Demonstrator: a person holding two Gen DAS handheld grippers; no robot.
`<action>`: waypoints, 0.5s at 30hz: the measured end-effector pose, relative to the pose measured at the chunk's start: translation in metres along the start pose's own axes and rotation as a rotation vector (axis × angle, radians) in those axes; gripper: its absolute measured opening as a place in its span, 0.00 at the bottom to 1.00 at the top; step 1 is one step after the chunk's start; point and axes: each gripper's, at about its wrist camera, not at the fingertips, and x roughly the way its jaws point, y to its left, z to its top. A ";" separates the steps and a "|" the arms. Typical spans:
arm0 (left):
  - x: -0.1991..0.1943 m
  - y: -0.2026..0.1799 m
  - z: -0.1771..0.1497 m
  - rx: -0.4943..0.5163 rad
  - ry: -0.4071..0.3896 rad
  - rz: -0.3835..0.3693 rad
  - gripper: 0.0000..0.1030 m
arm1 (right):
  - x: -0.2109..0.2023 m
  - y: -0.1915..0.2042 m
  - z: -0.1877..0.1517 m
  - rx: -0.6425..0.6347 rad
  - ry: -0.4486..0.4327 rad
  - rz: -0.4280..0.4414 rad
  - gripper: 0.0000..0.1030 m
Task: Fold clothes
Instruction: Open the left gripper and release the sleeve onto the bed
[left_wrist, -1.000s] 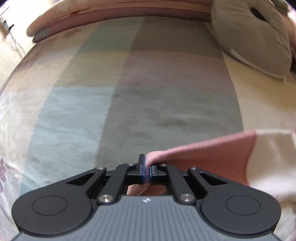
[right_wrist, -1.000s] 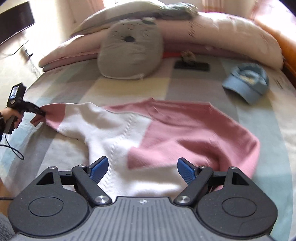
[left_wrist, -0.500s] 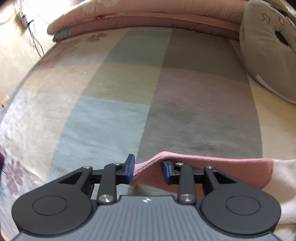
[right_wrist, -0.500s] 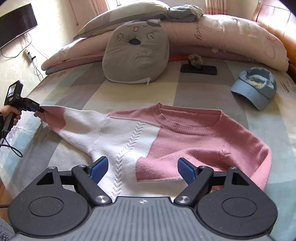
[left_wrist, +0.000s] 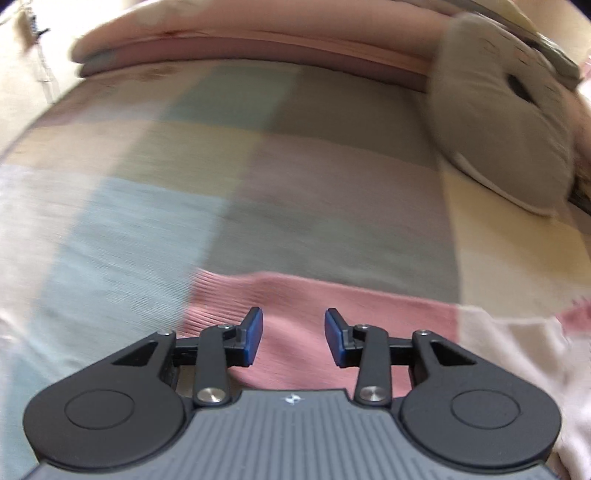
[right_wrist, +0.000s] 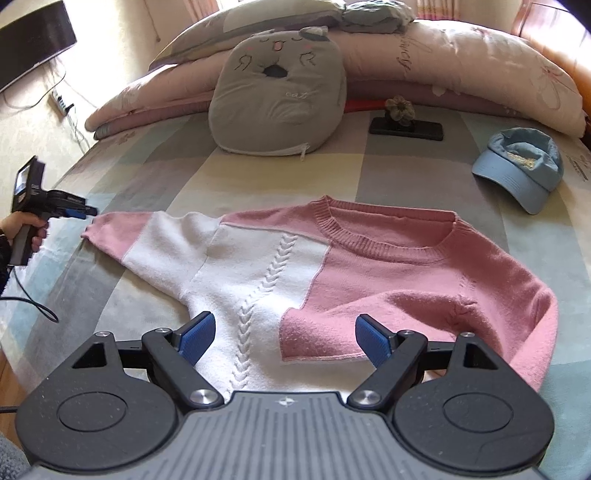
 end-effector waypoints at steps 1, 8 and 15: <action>0.005 -0.005 -0.005 0.008 0.001 -0.024 0.38 | 0.001 0.002 0.000 -0.005 0.001 -0.001 0.84; 0.006 -0.007 -0.057 0.064 -0.017 0.100 0.47 | 0.007 -0.002 -0.009 0.028 0.019 -0.041 0.84; -0.021 -0.040 -0.047 0.121 -0.024 0.090 0.47 | 0.003 -0.016 -0.017 0.078 0.015 -0.059 0.84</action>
